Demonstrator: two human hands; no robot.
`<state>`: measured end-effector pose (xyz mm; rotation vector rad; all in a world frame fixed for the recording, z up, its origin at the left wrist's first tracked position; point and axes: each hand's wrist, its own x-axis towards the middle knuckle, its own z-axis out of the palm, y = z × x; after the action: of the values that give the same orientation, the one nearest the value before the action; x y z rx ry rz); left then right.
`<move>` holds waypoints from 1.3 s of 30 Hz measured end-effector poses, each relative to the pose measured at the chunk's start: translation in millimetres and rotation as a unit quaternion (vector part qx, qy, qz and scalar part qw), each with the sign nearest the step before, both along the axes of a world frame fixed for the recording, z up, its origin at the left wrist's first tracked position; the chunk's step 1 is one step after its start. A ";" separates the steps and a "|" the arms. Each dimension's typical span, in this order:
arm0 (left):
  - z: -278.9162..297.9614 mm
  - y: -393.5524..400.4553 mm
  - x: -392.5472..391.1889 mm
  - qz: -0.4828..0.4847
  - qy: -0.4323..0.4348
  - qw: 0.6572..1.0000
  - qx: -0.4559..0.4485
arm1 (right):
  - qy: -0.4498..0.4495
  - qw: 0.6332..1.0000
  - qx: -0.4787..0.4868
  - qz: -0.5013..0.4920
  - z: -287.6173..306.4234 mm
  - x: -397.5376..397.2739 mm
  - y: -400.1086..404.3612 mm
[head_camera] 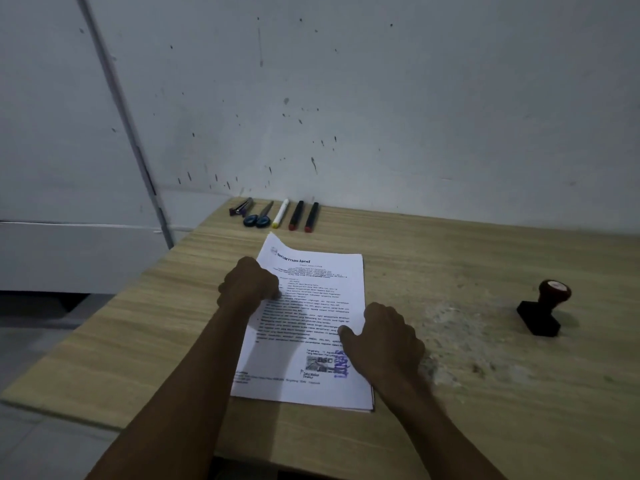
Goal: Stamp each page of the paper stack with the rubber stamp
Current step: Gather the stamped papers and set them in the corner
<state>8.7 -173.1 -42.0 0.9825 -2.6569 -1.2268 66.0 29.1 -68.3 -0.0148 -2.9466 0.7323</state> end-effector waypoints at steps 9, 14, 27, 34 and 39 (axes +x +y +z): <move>2.2 -2.1 14.4 -0.019 0.173 0.984 0.041 | -0.025 0.999 -0.045 -0.012 4.6 -3.9 8.2; 21.8 -7.8 37.4 -0.063 0.258 0.946 0.188 | -0.014 0.975 -0.221 -0.006 17.1 -14.0 25.4; 77.8 35.9 68.9 -0.164 0.432 0.829 0.316 | 0.155 0.845 -0.495 0.127 86.9 -5.5 73.9; 81.6 68.3 68.4 -0.175 0.443 0.814 0.333 | 0.217 0.855 -0.460 0.103 86.8 -5.0 95.2; 63.6 79.8 66.1 -0.164 0.411 0.831 0.338 | 0.198 0.850 -0.481 0.085 70.9 -2.7 103.3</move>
<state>74.8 -93.3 21.6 -0.0857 -1.7330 -2.1104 63.3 132.4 2.6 0.2793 -1.9363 1.8771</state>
